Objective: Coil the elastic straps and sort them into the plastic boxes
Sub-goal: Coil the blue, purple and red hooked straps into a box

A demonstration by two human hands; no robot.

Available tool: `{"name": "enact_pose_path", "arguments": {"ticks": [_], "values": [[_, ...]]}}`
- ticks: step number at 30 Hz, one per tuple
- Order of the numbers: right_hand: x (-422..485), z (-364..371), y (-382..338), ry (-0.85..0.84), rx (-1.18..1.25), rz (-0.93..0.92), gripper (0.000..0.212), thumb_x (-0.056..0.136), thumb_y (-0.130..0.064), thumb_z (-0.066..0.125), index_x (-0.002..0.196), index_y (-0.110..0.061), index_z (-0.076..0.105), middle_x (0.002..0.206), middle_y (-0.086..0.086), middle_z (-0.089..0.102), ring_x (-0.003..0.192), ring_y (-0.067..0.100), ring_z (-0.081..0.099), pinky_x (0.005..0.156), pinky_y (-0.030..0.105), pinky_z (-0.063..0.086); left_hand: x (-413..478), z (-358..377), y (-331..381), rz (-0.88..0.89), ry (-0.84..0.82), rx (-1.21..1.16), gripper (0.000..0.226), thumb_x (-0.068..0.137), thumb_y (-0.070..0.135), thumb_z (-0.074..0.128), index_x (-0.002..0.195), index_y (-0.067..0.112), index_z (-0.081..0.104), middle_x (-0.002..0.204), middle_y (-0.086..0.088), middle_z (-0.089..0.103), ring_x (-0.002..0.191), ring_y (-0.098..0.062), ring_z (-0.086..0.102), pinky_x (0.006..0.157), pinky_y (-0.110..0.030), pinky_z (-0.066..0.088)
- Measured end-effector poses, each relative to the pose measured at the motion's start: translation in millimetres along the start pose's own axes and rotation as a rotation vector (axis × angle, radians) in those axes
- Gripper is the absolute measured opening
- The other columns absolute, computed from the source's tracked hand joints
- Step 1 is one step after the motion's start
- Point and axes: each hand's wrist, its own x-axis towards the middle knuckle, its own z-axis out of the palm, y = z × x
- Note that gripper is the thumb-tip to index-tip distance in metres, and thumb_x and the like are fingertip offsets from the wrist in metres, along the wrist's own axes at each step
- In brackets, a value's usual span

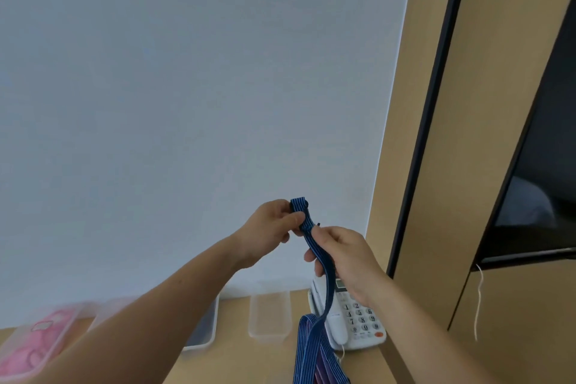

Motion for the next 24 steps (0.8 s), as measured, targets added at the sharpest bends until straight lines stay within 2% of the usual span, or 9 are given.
{"name": "enact_pose_path", "arguments": {"ticks": [5, 8, 10, 12, 15, 18, 21, 24], "values": [[4, 11, 1, 0.098, -0.086, -0.043, 0.023, 0.097, -0.027, 0.057, 0.092, -0.007, 0.068, 0.071, 0.008, 0.073, 0.048, 0.014, 0.057, 0.047, 0.019, 0.046, 4, 5, -3, -0.064, 0.179, -0.006, 0.025, 0.088, 0.021, 0.063, 0.084, -0.003, 0.064, 0.066, 0.0, 0.053, 0.064, -0.015, 0.045, 0.056, -0.021, 0.036], [5, 15, 3, 0.135, -0.098, -0.079, 0.02, 0.096, -0.027, 0.059, 0.089, -0.01, 0.068, 0.069, 0.006, 0.073, 0.047, 0.013, 0.058, 0.047, 0.018, 0.046, 5, -1, -5, -0.095, 0.193, 0.0, 0.032, 0.085, 0.027, 0.068, 0.072, 0.0, 0.057, 0.063, -0.005, 0.042, 0.057, -0.016, 0.036, 0.053, -0.026, 0.032], [6, 17, 4, 0.14, -0.114, -0.099, 0.021, 0.095, -0.029, 0.06, 0.088, -0.011, 0.069, 0.07, 0.005, 0.073, 0.048, 0.014, 0.06, 0.049, 0.018, 0.048, 5, -5, -6, -0.107, 0.159, -0.019, 0.03, 0.085, 0.03, 0.069, 0.073, 0.003, 0.064, 0.058, -0.002, 0.053, 0.055, -0.016, 0.043, 0.055, -0.028, 0.037], [7, 20, 5, 0.151, -0.117, -0.102, 0.024, 0.095, -0.03, 0.061, 0.084, -0.009, 0.068, 0.069, 0.005, 0.073, 0.048, 0.014, 0.06, 0.049, 0.02, 0.049, 4, -7, -7, -0.108, 0.144, 0.006, 0.029, 0.089, 0.029, 0.067, 0.082, 0.001, 0.069, 0.062, -0.002, 0.063, 0.057, -0.017, 0.05, 0.057, -0.029, 0.042], [8, 23, 10, 0.176, -0.149, -0.107, 0.031, 0.095, -0.033, 0.06, 0.078, -0.008, 0.064, 0.063, 0.003, 0.07, 0.043, 0.015, 0.055, 0.046, 0.021, 0.045, 6, -5, -10, -0.095, 0.129, 0.022, 0.03, 0.095, 0.024, 0.06, 0.091, -0.005, 0.068, 0.068, -0.001, 0.068, 0.06, -0.012, 0.06, 0.057, -0.026, 0.046], [9, 23, 14, 0.171, -0.16, -0.105, 0.033, 0.097, -0.036, 0.057, 0.079, -0.008, 0.062, 0.061, 0.001, 0.068, 0.042, 0.016, 0.052, 0.046, 0.023, 0.043, 7, -7, -12, -0.094, 0.1, 0.008, 0.03, 0.097, 0.022, 0.057, 0.092, -0.005, 0.067, 0.068, -0.005, 0.068, 0.06, -0.016, 0.057, 0.059, -0.027, 0.046], [9, 20, 17, 0.105, -0.136, -0.085, 0.03, 0.098, -0.034, 0.054, 0.083, -0.009, 0.061, 0.065, 0.002, 0.069, 0.046, 0.017, 0.053, 0.052, 0.031, 0.045, 8, -8, -16, -0.074, 0.126, 0.019, 0.028, 0.099, 0.022, 0.055, 0.094, -0.004, 0.066, 0.07, -0.008, 0.071, 0.06, -0.018, 0.056, 0.061, -0.029, 0.047], [9, 16, 19, 0.071, -0.085, -0.056, 0.031, 0.1, -0.032, 0.053, 0.081, -0.008, 0.058, 0.063, 0.002, 0.067, 0.045, 0.018, 0.049, 0.056, 0.037, 0.043, 9, -7, -20, -0.01, 0.166, 0.193, 0.023, 0.1, 0.024, 0.054, 0.091, 0.007, 0.067, 0.07, -0.002, 0.073, 0.056, -0.013, 0.056, 0.059, -0.026, 0.047]]}}
